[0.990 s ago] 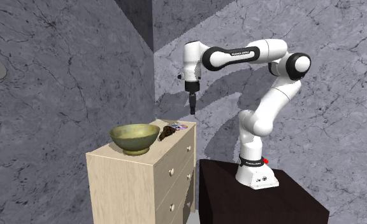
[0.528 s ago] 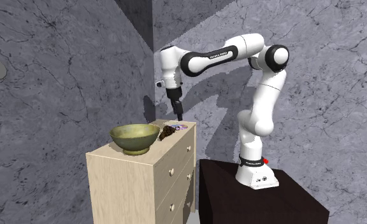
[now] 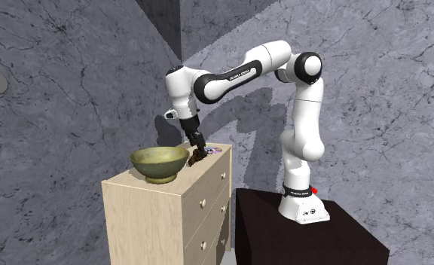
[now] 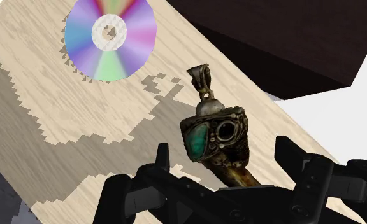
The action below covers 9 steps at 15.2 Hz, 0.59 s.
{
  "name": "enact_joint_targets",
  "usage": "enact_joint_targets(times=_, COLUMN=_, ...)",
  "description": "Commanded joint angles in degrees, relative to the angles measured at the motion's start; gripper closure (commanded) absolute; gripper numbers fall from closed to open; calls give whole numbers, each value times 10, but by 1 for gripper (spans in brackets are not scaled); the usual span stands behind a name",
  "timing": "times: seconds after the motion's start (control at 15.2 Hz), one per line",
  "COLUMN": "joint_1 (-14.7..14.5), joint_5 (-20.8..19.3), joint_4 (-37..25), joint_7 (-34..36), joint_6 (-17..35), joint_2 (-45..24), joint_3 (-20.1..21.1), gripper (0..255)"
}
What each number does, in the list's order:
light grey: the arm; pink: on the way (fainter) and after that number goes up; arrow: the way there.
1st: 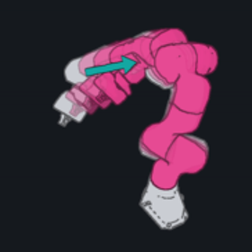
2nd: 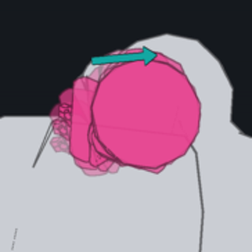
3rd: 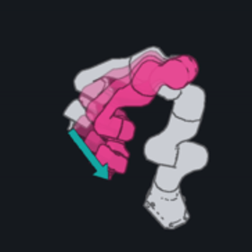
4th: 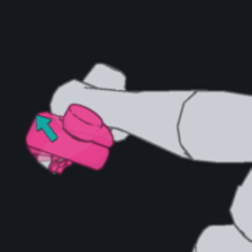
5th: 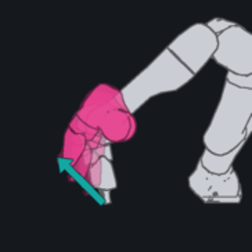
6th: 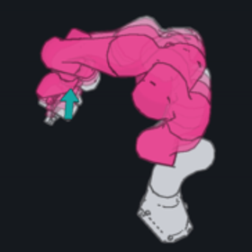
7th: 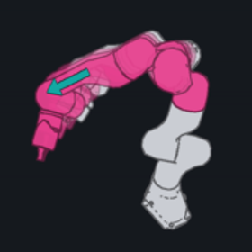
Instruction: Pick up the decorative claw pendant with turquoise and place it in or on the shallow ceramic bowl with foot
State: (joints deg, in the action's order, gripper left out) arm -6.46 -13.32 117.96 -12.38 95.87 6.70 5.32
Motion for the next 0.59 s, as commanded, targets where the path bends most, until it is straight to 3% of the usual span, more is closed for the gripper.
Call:
enact_joint_targets(times=0.0, joint_1=1, joint_5=-2, joint_4=14, joint_7=-1, joint_6=14, joint_2=-1, joint_3=-2, gripper=0)
enact_joint_targets(times=0.53, joint_1=4, joint_5=-5, joint_4=42, joint_7=0, joint_6=41, joint_2=1, joint_3=-5, gripper=0)
